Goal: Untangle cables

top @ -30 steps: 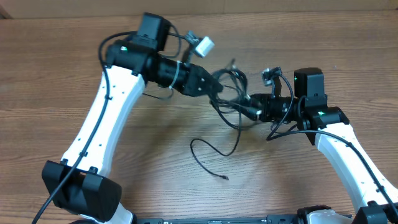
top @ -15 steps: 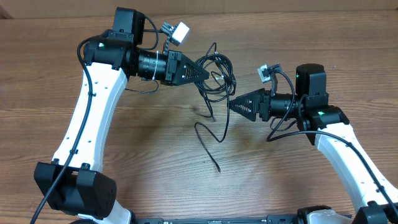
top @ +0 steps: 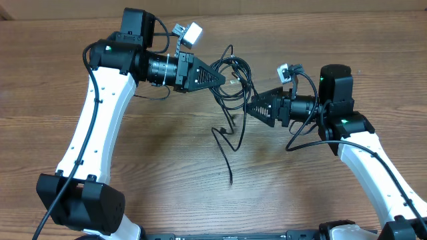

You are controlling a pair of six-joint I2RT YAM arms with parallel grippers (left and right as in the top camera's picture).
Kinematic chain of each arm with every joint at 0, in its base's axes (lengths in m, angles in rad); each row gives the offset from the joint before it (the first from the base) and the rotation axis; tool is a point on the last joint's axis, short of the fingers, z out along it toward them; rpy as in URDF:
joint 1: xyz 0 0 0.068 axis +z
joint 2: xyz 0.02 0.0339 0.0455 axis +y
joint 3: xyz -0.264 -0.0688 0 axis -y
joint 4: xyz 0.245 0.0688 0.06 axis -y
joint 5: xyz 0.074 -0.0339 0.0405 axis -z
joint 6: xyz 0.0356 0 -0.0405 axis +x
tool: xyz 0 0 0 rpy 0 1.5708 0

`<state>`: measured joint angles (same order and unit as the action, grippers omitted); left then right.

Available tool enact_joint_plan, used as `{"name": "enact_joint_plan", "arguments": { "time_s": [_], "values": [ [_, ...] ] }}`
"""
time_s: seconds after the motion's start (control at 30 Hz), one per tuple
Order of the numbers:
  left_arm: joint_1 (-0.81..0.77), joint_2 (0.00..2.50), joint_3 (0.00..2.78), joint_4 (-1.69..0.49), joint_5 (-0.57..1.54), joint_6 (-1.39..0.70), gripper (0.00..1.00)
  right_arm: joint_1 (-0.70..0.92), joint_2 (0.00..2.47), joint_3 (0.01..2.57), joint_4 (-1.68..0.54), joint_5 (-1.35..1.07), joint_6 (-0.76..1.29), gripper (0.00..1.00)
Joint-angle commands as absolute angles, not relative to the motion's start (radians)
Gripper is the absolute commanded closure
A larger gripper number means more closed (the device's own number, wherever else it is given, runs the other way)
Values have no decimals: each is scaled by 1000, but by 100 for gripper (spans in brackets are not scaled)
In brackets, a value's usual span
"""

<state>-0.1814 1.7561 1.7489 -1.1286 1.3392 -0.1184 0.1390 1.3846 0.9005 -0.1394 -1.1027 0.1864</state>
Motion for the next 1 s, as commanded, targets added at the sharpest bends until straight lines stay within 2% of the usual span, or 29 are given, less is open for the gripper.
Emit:
{"name": "enact_joint_plan", "arguments": {
  "time_s": [0.0,0.2,0.47,0.53,0.67,0.83,0.97],
  "values": [
    [-184,1739,1770,-1126,1415,-139,96,142,1369,916,-103,-1089,186,25],
    [-186,1739,1770,-1137,1441,-144,96,142,1369,916,-34,-1000,186,31],
    [-187,1739,1770,-1152,1430,-144,96,142,1369,916,9,-854,185,30],
    [-186,1739,1770,-1152,1429,-143,96,142,1369,916,12,-867,185,46],
    [-186,1739,1770,-1152,1409,-143,96,142,1369,916,-6,-945,186,96],
    [-186,1739,1770,-1176,1270,-142,96,142,1369,916,-140,-882,185,96],
    [-186,1739,1770,-1232,1082,-112,96,142,1369,916,-346,-644,185,96]
  ]
}}
